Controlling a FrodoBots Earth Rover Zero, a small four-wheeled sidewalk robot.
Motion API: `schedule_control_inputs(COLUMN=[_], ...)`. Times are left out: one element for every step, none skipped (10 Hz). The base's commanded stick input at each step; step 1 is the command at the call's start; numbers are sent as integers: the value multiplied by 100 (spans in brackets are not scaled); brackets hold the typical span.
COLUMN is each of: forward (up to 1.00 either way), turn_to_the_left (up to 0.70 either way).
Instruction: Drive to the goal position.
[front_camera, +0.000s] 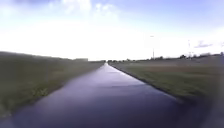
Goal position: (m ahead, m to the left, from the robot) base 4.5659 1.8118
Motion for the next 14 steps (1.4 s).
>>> schedule_control_inputs(forward=[45,45,45,45,45,45,45,45,45,45,45,45,45,45], turn_to_the_left=[0,0,0,0,0,0,0,0,0,0,0,0,0,0])
